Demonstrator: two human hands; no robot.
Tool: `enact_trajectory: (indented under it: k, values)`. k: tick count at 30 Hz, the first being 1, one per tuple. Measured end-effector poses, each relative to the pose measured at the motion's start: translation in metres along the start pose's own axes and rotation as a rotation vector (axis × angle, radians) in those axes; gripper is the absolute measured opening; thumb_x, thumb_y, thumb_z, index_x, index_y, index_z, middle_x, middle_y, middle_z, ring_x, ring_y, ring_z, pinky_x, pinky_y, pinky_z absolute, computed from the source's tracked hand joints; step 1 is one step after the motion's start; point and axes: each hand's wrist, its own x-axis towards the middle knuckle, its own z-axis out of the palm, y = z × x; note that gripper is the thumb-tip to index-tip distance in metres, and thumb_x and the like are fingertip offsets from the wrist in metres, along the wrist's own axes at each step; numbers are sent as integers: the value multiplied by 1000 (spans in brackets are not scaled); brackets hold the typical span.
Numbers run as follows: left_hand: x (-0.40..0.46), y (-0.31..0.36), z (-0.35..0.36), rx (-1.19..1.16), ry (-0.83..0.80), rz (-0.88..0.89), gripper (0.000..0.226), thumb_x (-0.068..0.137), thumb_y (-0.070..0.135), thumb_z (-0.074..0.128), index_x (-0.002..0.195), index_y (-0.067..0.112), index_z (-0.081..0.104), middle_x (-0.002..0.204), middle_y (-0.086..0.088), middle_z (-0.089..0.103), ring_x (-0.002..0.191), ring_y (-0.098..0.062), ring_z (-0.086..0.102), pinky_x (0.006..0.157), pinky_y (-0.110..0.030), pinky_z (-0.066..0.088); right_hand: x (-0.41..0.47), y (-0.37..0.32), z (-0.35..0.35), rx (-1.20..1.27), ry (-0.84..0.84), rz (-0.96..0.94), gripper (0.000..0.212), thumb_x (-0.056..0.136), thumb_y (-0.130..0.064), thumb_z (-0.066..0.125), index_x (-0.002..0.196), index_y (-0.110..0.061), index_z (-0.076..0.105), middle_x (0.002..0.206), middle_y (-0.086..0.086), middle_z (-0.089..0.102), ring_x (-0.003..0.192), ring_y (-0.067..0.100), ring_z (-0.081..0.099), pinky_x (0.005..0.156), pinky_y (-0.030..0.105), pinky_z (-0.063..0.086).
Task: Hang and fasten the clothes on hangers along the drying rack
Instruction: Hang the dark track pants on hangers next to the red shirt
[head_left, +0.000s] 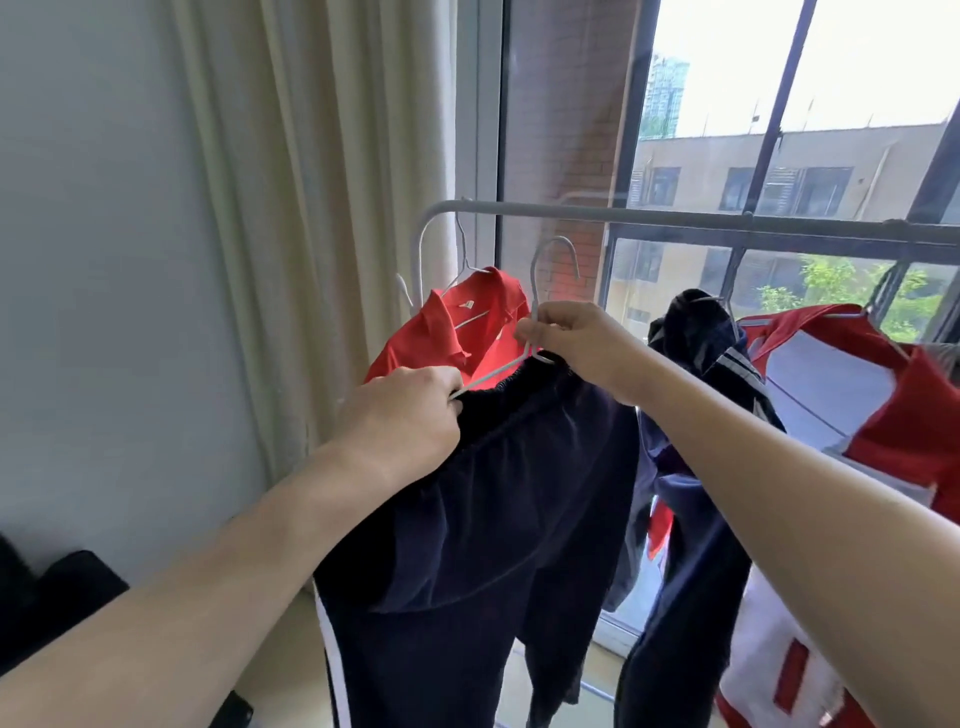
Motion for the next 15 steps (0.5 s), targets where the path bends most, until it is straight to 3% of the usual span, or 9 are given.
enact_trajectory:
  k: [2, 4, 6, 8, 9, 10, 12, 15]
  values:
    - [6, 12, 0, 82, 14, 12, 18, 100, 32, 43, 85, 25, 50, 81, 0, 56, 80, -32, 56, 68, -37, 42, 0, -1, 3, 49, -2, -17, 31, 91, -42, 62, 84, -13, 72, 82, 16, 60, 69, 15, 49, 67, 33, 45]
    - [12, 23, 4, 61, 23, 20, 23, 103, 28, 41, 91, 17, 56, 87, -5, 64, 83, -34, 62, 67, -38, 43, -1, -4, 9, 66, -27, -31, 25, 89, -42, 64, 81, -20, 73, 95, 23, 66, 80, 21, 56, 83, 46, 50]
    - [18, 25, 8, -18, 26, 28, 25, 103, 26, 40, 89, 15, 58, 86, -6, 67, 81, -34, 65, 68, -40, 48, -2, -5, 3, 75, -66, -24, 29, 89, -46, 62, 88, -20, 72, 102, 20, 68, 85, 19, 59, 87, 37, 49]
    - [20, 18, 8, -63, 41, 45, 30, 104, 30, 39, 79, 18, 52, 76, -3, 62, 75, -33, 62, 66, -40, 48, -6, -5, -16, 142, -90, 69, 27, 98, -38, 50, 105, -18, 67, 106, 6, 67, 90, 7, 60, 85, 15, 45]
    - [20, 14, 7, -69, 64, 55, 32, 104, 33, 40, 78, 19, 52, 72, -1, 59, 73, -32, 61, 63, -39, 46, -8, -2, -26, 145, -124, 128, 28, 102, -32, 42, 113, -18, 63, 110, 1, 64, 93, 3, 59, 82, 11, 42]
    - [20, 10, 5, -72, 90, 57, 32, 104, 35, 40, 80, 19, 54, 71, 2, 57, 73, -31, 59, 62, -37, 43, -8, 5, -33, 104, -156, 197, 32, 104, -31, 36, 120, -17, 60, 116, 2, 62, 99, 6, 58, 85, 13, 41]
    - [23, 3, 0, -69, 109, 40, 26, 103, 34, 42, 90, 22, 60, 76, 4, 56, 75, -28, 54, 64, -35, 39, -11, 18, -38, 4, -215, 331, 38, 104, -36, 37, 119, -12, 63, 123, 13, 63, 109, 22, 60, 99, 29, 43]
    - [32, 2, -3, -108, 18, -7, 20, 102, 28, 42, 89, 23, 55, 82, 2, 60, 82, -28, 57, 68, -35, 40, -15, 25, -31, 99, -273, 434, 30, 102, -29, 47, 97, -10, 69, 100, 13, 71, 89, 26, 67, 91, 42, 53]
